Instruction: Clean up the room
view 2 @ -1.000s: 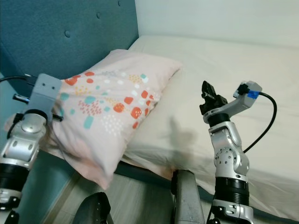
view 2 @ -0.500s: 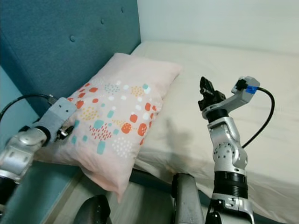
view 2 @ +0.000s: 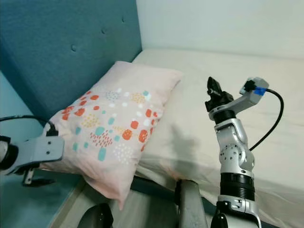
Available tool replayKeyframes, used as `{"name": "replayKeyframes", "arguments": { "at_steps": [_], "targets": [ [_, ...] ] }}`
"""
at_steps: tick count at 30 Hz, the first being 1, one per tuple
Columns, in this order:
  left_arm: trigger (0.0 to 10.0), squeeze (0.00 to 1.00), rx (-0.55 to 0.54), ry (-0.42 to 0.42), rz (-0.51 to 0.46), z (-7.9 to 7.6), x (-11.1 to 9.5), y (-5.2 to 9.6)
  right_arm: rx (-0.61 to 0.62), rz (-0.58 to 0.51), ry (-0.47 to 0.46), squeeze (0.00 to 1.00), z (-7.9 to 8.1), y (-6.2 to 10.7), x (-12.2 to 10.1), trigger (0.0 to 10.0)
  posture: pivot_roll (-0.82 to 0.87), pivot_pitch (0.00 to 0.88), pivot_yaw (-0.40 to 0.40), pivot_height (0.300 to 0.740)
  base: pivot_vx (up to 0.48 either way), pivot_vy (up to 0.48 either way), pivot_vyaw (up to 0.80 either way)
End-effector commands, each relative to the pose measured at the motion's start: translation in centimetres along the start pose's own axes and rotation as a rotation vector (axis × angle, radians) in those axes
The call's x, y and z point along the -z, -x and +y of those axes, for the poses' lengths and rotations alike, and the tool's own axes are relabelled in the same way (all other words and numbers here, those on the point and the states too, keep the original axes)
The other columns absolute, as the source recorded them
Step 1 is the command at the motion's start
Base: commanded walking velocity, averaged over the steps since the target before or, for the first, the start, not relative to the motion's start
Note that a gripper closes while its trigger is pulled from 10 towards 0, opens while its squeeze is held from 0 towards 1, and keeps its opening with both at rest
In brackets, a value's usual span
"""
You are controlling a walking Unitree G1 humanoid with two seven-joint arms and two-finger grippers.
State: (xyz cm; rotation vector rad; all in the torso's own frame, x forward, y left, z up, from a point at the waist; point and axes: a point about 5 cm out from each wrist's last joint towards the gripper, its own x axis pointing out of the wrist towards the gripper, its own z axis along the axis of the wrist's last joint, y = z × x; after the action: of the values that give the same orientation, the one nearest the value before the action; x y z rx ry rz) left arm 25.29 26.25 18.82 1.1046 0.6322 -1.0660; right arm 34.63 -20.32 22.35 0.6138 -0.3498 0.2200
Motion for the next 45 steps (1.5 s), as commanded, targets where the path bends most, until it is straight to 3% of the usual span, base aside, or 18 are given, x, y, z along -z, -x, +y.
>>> {"name": "replayKeyframes", "arguments": {
  "at_steps": [1, 2, 5, 8, 14, 16, 20, 23, 28, 30, 35, 37, 38, 39, 40, 41, 42, 45],
  "targets": [
    [10.0, 0.00, 0.060, -0.033, 0.040, -0.6, 0.5, -0.9, 0.000, 0.010, 0.005, 0.00, 0.0, -0.1, 0.3, 10.0, -0.04, 0.047, 0.042, 0.451, 0.000, 0.000, 0.00],
    [10.0, 0.00, 0.060, -0.033, 0.040, -0.6, 0.5, -0.9, 0.000, 0.010, 0.005, 0.00, 0.0, -0.1, 0.3, 10.0, -0.04, 0.047, 0.042, 0.451, 0.000, 0.000, 0.00],
    [10.0, 0.00, 0.070, -0.118, 0.051, -0.6, 0.5, -4.3, -0.003, 0.009, 0.007, 0.00, 0.1, 0.0, 0.4, 10.0, -0.05, 0.058, 0.043, 0.451, 0.000, 0.000, 0.00],
    [10.0, 0.00, -0.041, -0.213, 0.035, 0.1, -0.2, -7.8, 0.007, 0.013, 0.009, 0.00, 0.0, 0.4, 0.4, 10.0, -0.06, 0.081, 0.046, 0.451, 0.000, 0.000, 0.00],
    [10.0, 0.00, -0.119, -0.268, 0.034, 0.5, -0.9, -10.6, 0.016, 0.018, 0.008, 0.00, -0.1, 0.8, 0.5, 10.0, -0.06, 0.103, 0.048, 0.451, 0.000, 0.000, 0.00],
    [10.0, 0.00, -0.104, -0.315, 0.092, 0.2, -0.5, -11.8, 0.024, 0.029, 0.009, 0.00, 0.0, 1.3, 0.7, 10.0, -0.08, 0.131, 0.053, 0.451, 0.000, 0.000, 0.00],
    [10.0, 0.00, -0.076, -0.365, 0.159, -0.1, 0.4, -12.4, 0.035, 0.039, 0.009, 0.00, -0.1, 1.8, 0.8, 10.0, -0.08, 0.150, 0.054, 0.451, 0.000, 0.000, 0.00],
    [10.0, 0.00, 0.011, -0.412, 0.276, -0.2, 2.8, -11.5, 0.053, 0.054, 0.012, 0.00, -0.3, 2.8, 0.9, 10.0, -0.08, 0.192, 0.052, 0.451, 0.000, 0.000, 0.00],
    [10.0, 0.00, 0.097, -0.410, 0.299, 0.2, 4.0, -9.6, 0.067, 0.070, 0.008, 0.00, -0.5, 3.1, 1.3, 10.0, -0.06, 0.217, 0.052, 0.451, 0.000, 0.000, 0.00],
    [10.0, 0.00, 0.167, -0.411, 0.307, 0.3, 4.5, -8.1, 0.069, 0.078, 0.002, 0.00, -0.4, 3.2, 1.5, 10.0, -0.06, 0.229, 0.053, 0.451, 0.000, 0.000, 0.00],
    [10.0, 0.00, 0.199, -0.420, 0.287, 0.6, 4.4, -7.2, 0.072, 0.091, -0.010, 0.00, -0.1, 3.5, 1.9, 10.0, -0.05, 0.240, 0.056, 0.451, 0.000, 0.000, 0.00],
    [10.0, 0.00, 0.175, -0.425, 0.289, 0.5, 4.5, -8.3, 0.076, 0.096, -0.014, 0.00, 0.0, 3.7, 2.1, 10.0, -0.06, 0.247, 0.063, 0.451, 0.000, 0.000, 0.00],
    [9.2, 0.00, 0.144, -0.438, 0.286, 0.5, 4.4, -9.1, 0.080, 0.097, -0.014, 0.00, 0.1, 3.9, 2.1, 10.0, -0.07, 0.257, 0.061, 0.451, 0.000, 0.000, 0.00],
    [9.2, 0.00, 0.123, -0.447, 0.281, 0.6, 4.4, -9.6, 0.082, 0.098, -0.015, 0.00, 0.1, 4.0, 2.0, 10.0, -0.07, 0.259, 0.060, 0.451, 0.000, 0.000, 0.00],
    [4.9, 0.00, 0.086, -0.464, 0.249, 0.7, 3.8, -10.4, 0.086, 0.100, -0.013, 0.00, 0.1, 4.2, 2.0, 10.0, -0.07, 0.264, 0.062, 0.451, 0.000, 0.000, 0.00],
    [4.9, 0.00, 0.062, -0.474, 0.226, 0.8, 3.4, -10.9, 0.089, 0.101, -0.012, 0.00, 0.1, 4.3, 2.0, 10.0, -0.07, 0.267, 0.063, 0.451, 0.000, 0.000, 0.00],
    [0.0, 0.00, 0.023, -0.479, 0.188, 1.0, 2.6, -11.4, 0.091, 0.104, -0.010, 0.00, 0.1, 4.5, 1.9, 10.0, -0.08, 0.271, 0.065, 0.451, 0.000, 0.000, 0.00],
    [0.0, 0.00, -0.014, -0.481, 0.150, 1.3, 1.9, -11.8, 0.094, 0.106, -0.007, 0.00, 0.0, 4.7, 1.9, 10.0, -0.08, 0.273, 0.065, 0.451, 0.000, 0.000, 0.00]
  ]
}}
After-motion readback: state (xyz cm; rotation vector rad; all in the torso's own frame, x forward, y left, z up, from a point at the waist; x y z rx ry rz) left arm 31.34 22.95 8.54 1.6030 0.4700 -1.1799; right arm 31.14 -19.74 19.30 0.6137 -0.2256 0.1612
